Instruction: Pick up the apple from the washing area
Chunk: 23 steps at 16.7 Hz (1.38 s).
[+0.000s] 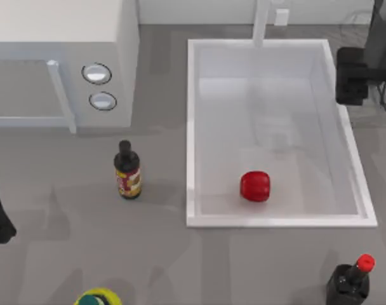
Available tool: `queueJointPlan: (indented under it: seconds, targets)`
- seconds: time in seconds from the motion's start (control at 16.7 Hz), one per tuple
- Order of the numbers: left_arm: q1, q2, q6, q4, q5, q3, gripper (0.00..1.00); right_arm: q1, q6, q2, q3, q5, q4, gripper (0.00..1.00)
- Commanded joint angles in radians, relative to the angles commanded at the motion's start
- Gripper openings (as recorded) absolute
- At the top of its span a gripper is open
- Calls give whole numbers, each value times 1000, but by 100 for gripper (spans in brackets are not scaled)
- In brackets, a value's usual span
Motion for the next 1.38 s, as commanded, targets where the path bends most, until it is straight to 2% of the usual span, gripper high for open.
queueJointPlan:
  seconds: [0.36,0.66,1.14,1.38]
  targets:
    - [0,0,0,0,0,0,100,134,150,543,437,-4,-288,100]
    - [0,0,0,0,0,0,100,206,236,821,654,-8,-437,100]
    - [0,0,0,0,0,0,100,214,251,872,688,-9,-459,100]
    - [0,0,0,0,0,0,100,216,251,934,633,-8,-346,100]
